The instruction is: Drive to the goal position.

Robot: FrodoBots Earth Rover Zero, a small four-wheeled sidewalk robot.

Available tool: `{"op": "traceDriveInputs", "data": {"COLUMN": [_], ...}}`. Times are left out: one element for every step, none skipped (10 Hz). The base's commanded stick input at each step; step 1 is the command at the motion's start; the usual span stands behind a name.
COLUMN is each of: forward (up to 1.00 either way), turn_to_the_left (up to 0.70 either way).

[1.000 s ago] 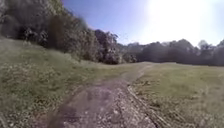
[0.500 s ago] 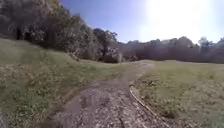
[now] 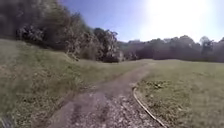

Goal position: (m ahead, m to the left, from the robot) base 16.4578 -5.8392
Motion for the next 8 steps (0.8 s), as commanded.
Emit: {"op": "traceDriveInputs", "data": {"forward": [0.70, 0.70, 0.70, 0.70, 0.70, 0.70, 0.70, 0.70], "turn_to_the_left": [0.00, 0.00, 0.00, 0.00, 0.00, 0.00, 0.00, 0.00]}}
